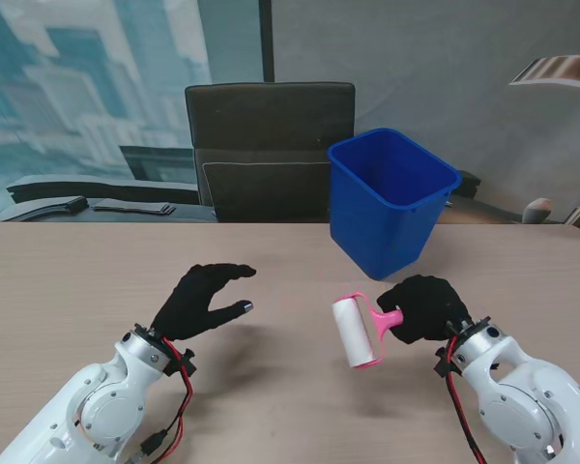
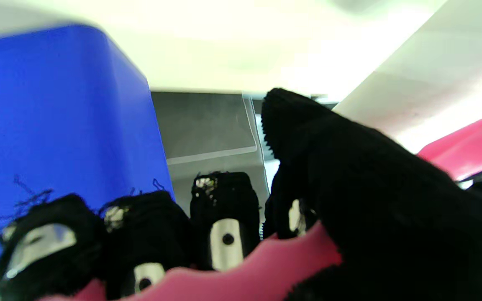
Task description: Replace a lint-roller refill
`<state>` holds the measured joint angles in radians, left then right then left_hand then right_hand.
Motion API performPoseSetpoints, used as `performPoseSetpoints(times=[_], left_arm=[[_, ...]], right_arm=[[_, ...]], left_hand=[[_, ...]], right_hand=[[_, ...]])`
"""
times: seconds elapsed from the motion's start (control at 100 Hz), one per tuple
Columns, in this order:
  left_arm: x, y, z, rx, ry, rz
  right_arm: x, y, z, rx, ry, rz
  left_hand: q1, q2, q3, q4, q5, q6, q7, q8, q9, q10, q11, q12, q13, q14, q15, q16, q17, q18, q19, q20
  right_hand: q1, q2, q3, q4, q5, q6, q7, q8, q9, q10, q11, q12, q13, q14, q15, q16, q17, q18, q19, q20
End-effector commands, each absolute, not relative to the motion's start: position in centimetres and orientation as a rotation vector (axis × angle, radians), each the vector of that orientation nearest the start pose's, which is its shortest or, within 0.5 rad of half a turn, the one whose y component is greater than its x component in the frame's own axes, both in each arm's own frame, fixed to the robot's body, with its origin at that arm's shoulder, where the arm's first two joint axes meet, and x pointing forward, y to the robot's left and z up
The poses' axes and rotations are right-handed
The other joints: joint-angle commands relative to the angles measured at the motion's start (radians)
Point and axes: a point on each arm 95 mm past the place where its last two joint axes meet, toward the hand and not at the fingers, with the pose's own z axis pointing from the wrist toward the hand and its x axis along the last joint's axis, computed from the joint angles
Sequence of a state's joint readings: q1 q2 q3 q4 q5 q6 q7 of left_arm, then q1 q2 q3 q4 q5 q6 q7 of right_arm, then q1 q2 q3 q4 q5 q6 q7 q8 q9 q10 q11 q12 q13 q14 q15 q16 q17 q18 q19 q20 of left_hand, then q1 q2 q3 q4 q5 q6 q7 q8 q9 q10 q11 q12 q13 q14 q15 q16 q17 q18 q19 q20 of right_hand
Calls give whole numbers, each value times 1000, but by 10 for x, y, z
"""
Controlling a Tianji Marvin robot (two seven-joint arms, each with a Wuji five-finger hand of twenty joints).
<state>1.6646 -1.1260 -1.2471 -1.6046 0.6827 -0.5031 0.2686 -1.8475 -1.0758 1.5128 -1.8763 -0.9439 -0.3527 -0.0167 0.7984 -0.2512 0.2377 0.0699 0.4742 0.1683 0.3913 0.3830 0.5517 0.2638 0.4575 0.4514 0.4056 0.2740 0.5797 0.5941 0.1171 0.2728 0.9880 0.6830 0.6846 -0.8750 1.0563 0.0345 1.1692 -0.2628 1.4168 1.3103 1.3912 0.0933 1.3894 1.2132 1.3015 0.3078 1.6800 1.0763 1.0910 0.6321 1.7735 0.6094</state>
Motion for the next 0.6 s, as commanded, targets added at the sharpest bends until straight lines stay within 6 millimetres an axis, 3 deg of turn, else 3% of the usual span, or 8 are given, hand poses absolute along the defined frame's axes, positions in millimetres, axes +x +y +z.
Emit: performPoseSetpoints(times=[0.0, 0.19, 0.59], left_arm=[[358, -22, -314, -1173, 1266, -2220], [358, -22, -314, -1171, 1268, -2217], [359, -22, -316, -1168, 1291, -2201]], right_arm=[[342, -38, -281, 1089, 1552, 1710], [360, -42, -309, 1190, 1658, 1604], [383, -56, -356, 1206, 1734, 1450]], left_hand=[[6, 41, 9, 25, 6, -15, -22, 1, -14, -25, -3, -23, -27, -22, -19, -22, -13, -14, -14, -13], [9, 41, 7, 26, 8, -14, -22, 6, -12, -25, 0, -20, -26, -22, -19, -19, -10, -12, -14, -8], [9, 42, 4, 27, 8, -13, -24, 10, -13, -24, -1, -20, -26, -23, -20, -18, -10, -12, -17, -3]], right_hand=[[11, -40, 82, -23, 56, -9, 27, 19, 49, 21, 38, 8, 21, -560, 106, 13, 32, -456, 74, -4], [11, -41, 89, -29, 58, -5, 26, 20, 49, 23, 39, 7, 21, -556, 107, 14, 34, -449, 77, -6], [5, -26, 86, -32, 54, -5, 24, 22, 49, 22, 39, 7, 22, -558, 103, 10, 30, -449, 76, -9]])
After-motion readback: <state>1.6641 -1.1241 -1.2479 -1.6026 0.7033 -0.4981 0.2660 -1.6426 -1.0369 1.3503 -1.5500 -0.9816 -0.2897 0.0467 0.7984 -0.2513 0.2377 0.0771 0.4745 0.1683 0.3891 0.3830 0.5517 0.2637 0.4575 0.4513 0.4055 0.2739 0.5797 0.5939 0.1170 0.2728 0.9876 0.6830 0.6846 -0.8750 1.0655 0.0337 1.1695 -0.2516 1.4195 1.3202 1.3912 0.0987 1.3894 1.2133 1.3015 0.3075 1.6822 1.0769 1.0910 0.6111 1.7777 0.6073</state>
